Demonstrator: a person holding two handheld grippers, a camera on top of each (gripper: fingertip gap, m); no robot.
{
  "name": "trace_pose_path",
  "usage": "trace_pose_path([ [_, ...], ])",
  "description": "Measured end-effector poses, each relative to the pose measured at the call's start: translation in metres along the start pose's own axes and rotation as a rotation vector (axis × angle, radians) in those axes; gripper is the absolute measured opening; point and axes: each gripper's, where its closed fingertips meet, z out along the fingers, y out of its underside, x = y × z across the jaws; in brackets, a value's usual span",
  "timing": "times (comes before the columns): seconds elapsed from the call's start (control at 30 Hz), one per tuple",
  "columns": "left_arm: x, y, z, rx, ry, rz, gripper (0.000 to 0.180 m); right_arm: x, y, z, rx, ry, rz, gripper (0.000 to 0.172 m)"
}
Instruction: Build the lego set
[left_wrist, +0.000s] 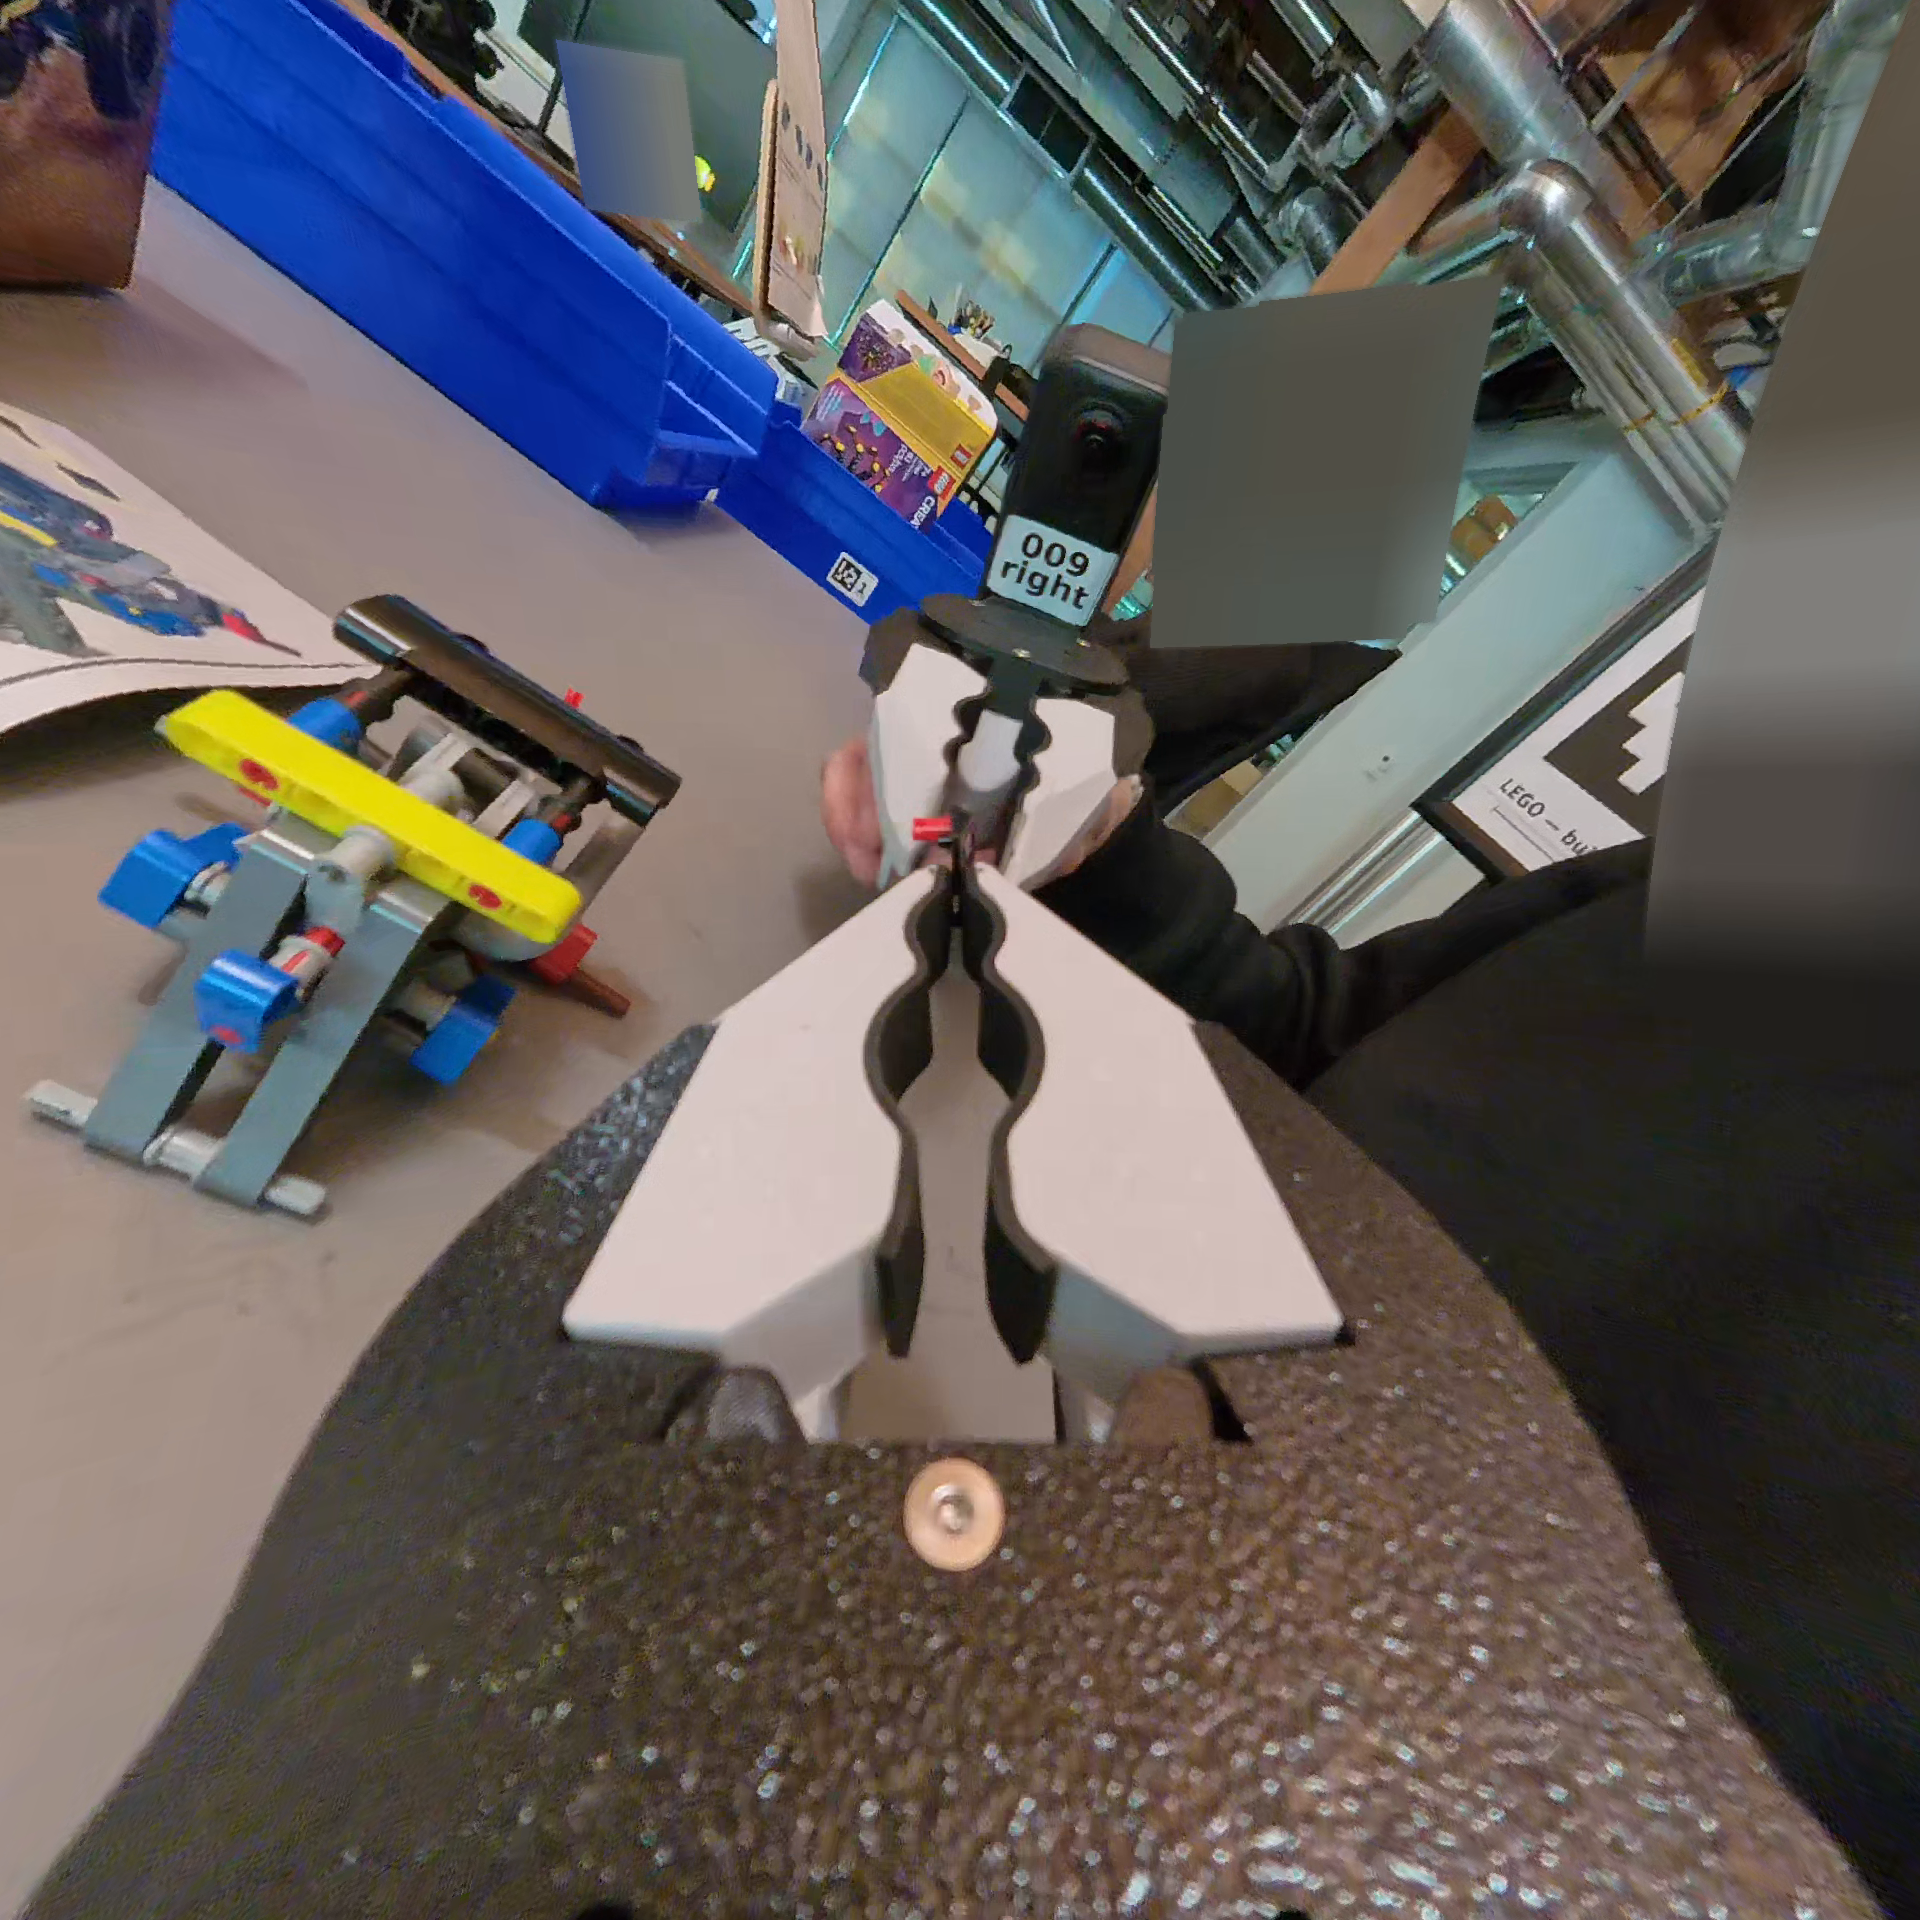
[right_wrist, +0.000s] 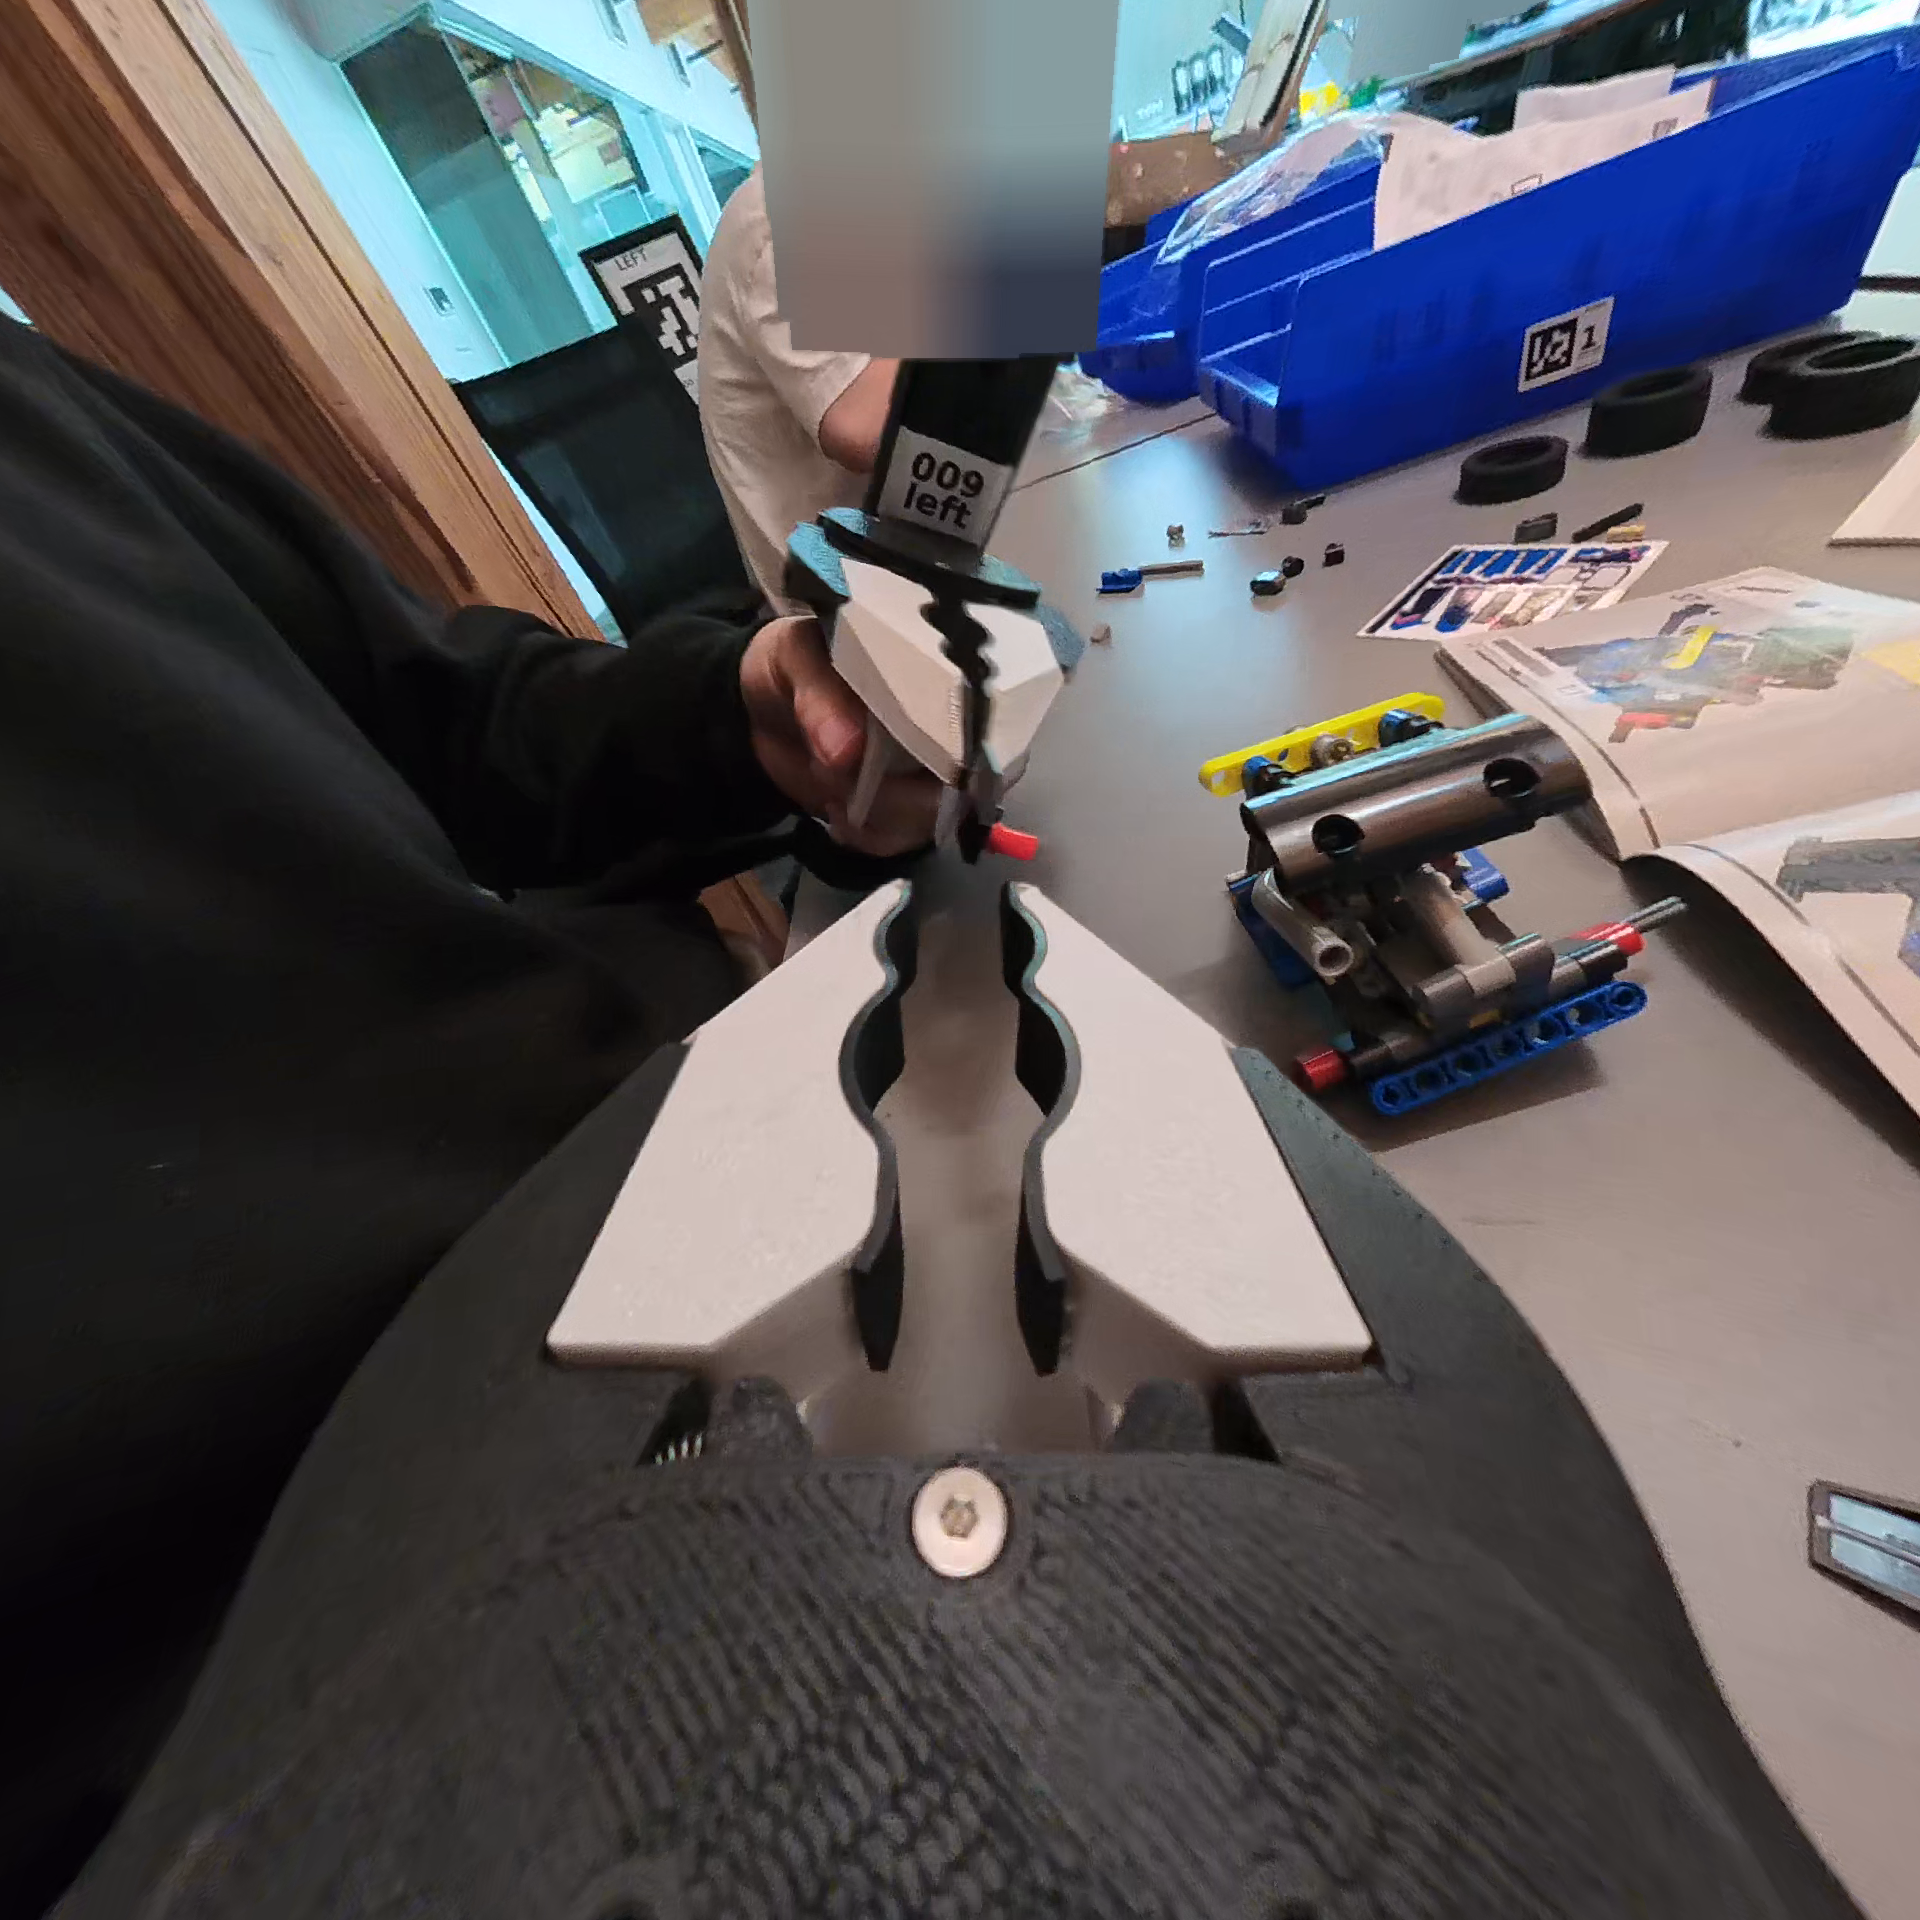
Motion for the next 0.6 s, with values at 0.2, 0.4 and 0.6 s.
trace_pose_path([
  [0.2,0.003,0.003,0.003,-0.026,-0.007,0.1,0.0,0.003,-0.002,0.001,0.021,0.024,-0.005,0.01],
  [0.4,-0.009,0.016,0.001,-0.214,-0.136,0.379,0.0,0.012,0.013,0.004,-0.133,0.145,-0.262,0.009],
  [0.6,-0.023,0.018,-0.001,-0.46,-0.323,0.846,0.024,0.022,0.017,0.004,-0.229,0.197,-0.391,0.009],
])
